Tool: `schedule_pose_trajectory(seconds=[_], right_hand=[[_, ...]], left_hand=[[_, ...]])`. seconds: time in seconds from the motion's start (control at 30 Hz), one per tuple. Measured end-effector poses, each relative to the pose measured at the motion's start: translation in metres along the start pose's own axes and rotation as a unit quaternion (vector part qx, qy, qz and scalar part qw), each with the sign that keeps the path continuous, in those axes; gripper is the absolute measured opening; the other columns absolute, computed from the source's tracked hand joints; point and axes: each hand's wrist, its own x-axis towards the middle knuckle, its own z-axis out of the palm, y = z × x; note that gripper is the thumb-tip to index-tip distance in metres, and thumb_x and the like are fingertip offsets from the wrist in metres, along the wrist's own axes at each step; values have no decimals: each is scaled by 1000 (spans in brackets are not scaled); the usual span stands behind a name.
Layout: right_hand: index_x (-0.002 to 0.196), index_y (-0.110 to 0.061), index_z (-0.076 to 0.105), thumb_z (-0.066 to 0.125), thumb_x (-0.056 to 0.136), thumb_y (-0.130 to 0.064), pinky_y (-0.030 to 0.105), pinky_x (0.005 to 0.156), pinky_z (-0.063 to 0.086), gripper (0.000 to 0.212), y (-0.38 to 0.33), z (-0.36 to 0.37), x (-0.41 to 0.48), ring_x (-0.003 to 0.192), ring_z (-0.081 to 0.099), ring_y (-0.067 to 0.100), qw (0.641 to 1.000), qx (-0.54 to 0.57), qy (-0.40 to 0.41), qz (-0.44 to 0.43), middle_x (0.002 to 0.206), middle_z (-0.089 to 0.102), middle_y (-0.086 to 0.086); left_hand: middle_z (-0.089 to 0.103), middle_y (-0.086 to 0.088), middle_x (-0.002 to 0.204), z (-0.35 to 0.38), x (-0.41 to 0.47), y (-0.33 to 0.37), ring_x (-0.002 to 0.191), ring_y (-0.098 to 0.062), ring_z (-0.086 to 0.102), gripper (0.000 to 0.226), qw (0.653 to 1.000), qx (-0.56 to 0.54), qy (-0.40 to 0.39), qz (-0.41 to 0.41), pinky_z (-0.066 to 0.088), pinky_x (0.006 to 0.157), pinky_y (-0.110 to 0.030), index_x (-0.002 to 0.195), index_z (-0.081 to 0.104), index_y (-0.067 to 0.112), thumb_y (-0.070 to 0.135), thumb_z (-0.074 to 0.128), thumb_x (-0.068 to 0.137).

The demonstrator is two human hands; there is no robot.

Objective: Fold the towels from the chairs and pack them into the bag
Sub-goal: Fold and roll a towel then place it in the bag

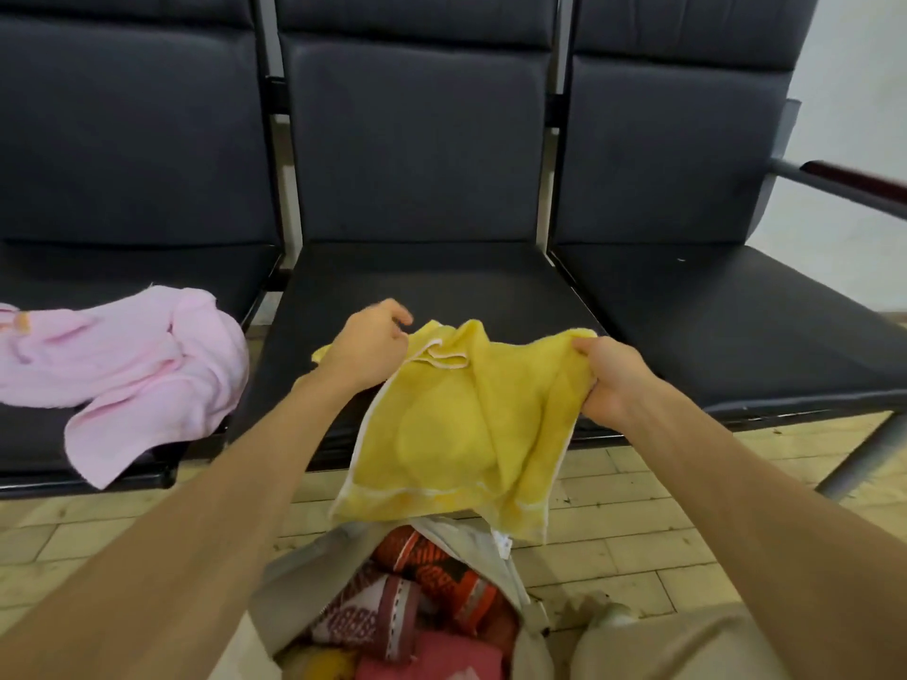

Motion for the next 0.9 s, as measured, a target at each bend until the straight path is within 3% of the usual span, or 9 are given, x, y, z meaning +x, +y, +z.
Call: schedule_pose_trajectory(seconds=[0.07,0.1,0.13,0.2,0.27,0.4,0.5,0.7,0.9], right_hand=[[109,-8,55,59,94,-11,49,95,51,16,3,0,0,100,61,32,999,-48,8,-16,106,61,15],[123,-5,52,61,92,-13,51,97,49,33,4,-1,1,106,59,34,997,-75,14,-25,116,59,17],[133,-4,47,63,91,-14,52,98,49,46,5,-3,3,110,58,35,994,-102,23,-34,123,57,17],[135,-4,45,66,89,-15,51,98,48,52,6,-6,3,111,55,34,985,-155,38,-58,123,55,16],[129,-4,48,65,91,-17,46,94,50,44,7,-8,2,107,55,32,979,-186,46,-71,110,54,13],[131,-6,48,60,94,-23,46,90,53,42,9,-8,2,105,57,31,976,-202,30,-81,112,57,13],[129,-6,49,54,97,-24,46,82,55,37,8,-8,3,103,60,32,976,-202,26,-73,114,59,16],[129,-2,49,53,97,-14,47,76,52,34,-2,-24,2,92,60,30,987,-137,43,-69,101,58,14],[142,-4,39,48,100,-12,44,78,48,44,-9,-36,-11,98,50,30,980,-156,75,-93,117,50,15]], left_hand=[[59,-5,89,-1,-10,-10,81,-22,60,12,991,106,-53,-56,49,72,-35,90,57,18,27,50,93],[57,-6,82,2,-16,-14,75,-21,57,23,979,168,-92,-63,46,67,-33,81,53,16,35,50,93],[57,-8,84,4,-21,-18,75,-20,55,31,966,219,-120,-68,45,66,-32,79,52,14,40,49,95],[55,-10,111,9,-28,-20,93,-23,54,36,962,244,-109,-50,48,79,-37,101,57,11,45,44,97],[47,-10,127,13,-28,-17,109,-27,52,47,973,214,-79,-47,47,91,-42,121,55,7,46,41,99],[50,-13,124,30,-26,-6,114,-30,48,44,976,203,-66,-54,44,94,-42,111,53,5,46,51,95],[55,-17,121,38,-26,0,110,-33,56,45,985,143,-58,-75,47,89,-40,124,41,4,28,63,92],[57,-10,98,12,-44,-4,95,-28,60,45,994,100,-29,-46,46,73,-34,119,40,9,16,71,86],[62,-17,112,-27,-72,-33,104,-30,59,52,987,-28,-51,-153,50,92,-40,115,55,11,7,83,71]])
